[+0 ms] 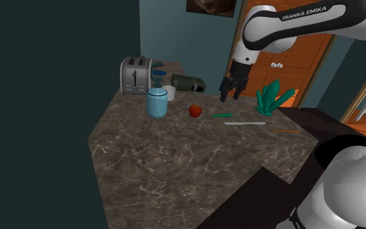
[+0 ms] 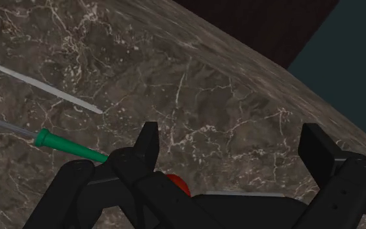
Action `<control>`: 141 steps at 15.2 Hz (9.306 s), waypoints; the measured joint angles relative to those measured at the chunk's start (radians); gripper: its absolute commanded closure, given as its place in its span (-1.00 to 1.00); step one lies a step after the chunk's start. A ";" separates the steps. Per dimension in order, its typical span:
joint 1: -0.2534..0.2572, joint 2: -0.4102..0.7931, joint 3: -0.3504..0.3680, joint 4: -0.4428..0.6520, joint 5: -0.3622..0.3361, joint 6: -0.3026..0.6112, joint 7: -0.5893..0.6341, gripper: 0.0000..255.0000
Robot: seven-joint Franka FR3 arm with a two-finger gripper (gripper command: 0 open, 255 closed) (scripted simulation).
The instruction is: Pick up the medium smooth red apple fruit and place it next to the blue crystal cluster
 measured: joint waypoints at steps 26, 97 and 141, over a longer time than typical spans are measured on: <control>-0.025 0.831 -0.038 0.515 0.066 0.319 -0.357 -1.00; -0.035 0.763 -0.055 1.084 0.041 -0.315 -0.336 1.00; -0.537 0.706 -0.324 1.112 0.148 -0.435 -1.080 1.00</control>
